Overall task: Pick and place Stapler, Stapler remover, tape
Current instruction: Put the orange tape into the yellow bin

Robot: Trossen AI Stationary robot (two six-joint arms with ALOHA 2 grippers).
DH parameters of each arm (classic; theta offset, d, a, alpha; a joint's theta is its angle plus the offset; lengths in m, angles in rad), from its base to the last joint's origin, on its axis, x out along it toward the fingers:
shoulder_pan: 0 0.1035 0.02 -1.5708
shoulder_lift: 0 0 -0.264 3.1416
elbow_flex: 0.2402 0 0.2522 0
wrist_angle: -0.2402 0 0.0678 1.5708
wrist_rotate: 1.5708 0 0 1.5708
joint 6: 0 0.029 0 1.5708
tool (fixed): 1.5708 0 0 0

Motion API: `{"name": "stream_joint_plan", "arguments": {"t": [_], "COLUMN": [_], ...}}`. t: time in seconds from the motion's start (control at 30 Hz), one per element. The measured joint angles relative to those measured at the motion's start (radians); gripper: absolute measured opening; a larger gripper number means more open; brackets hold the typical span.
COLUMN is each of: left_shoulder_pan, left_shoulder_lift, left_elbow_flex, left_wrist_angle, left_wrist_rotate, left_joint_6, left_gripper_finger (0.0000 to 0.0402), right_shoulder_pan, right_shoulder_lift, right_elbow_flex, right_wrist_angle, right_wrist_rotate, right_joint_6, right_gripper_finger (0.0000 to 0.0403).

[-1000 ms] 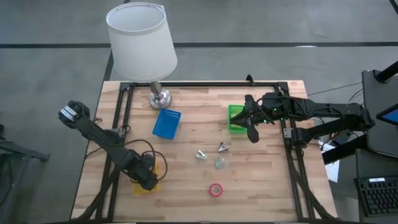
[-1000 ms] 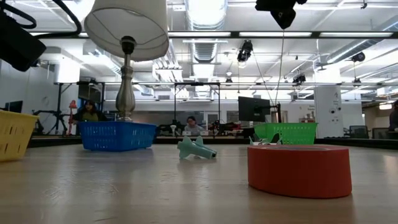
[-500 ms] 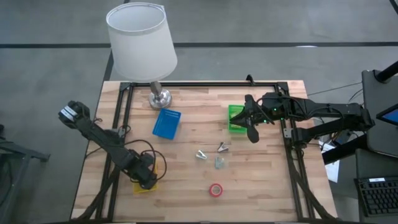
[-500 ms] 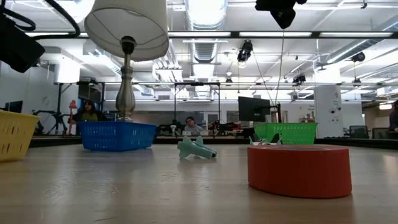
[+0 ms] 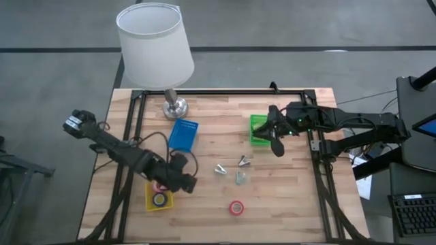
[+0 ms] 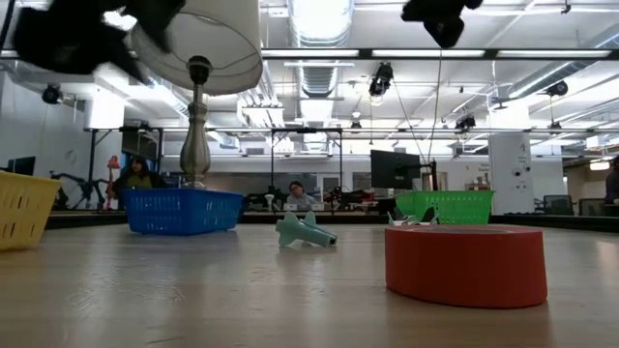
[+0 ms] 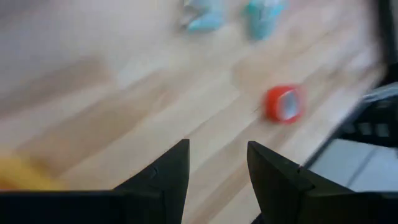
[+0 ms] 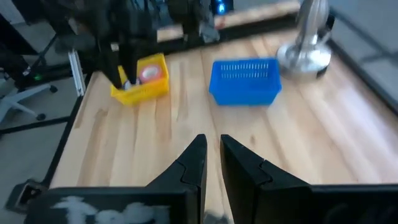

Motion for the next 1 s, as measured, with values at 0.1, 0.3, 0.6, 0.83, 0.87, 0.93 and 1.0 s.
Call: {"name": "stream_joint_plan", "arguments": {"t": [0.1, 0.3, 0.6, 0.83, 0.87, 0.93, 1.0], "left_shoulder_pan": [0.038, 0.124, 0.215, 0.218, 0.218, 0.218, 0.218], "left_shoulder_lift": [0.000, -0.002, -0.023, -0.064, -0.069, -0.081, -0.094], "left_elbow_flex": [0.011, 0.011, 0.011, 0.011, 0.011, 0.011, 0.011], "left_wrist_angle": [0.052, 0.105, 0.134, 0.123, 0.124, 0.123, 0.117], "left_wrist_rotate": [-0.026, -0.027, 0.035, 0.070, 0.090, 0.119, 0.144], "left_joint_6": [0.074, 0.188, 0.326, 0.506, 0.528, 0.566, 0.595], "left_gripper_finger": [0.0163, 0.0163, 0.0163, 0.0163, 0.0163, 0.0163, 0.0163], "right_shoulder_pan": [0.001, 0.037, 0.188, 0.320, 0.340, 0.372, 0.397], "right_shoulder_lift": [0.003, 0.053, 0.271, 0.445, 0.468, 0.514, 0.559], "right_elbow_flex": [-0.007, -0.081, -0.094, -0.094, -0.094, -0.094, -0.093], "right_wrist_angle": [-0.076, -0.090, -0.081, 0.072, 0.119, 0.198, 0.278], "right_wrist_rotate": [-0.047, -0.156, -0.098, -0.126, -0.126, -0.126, -0.126], "right_joint_6": [0.064, 0.311, 0.699, 0.951, 0.985, 1.059, 1.128], "right_gripper_finger": [0.0043, 0.0045, 0.0124, 0.0192, 0.0195, 0.0198, 0.0198]}}
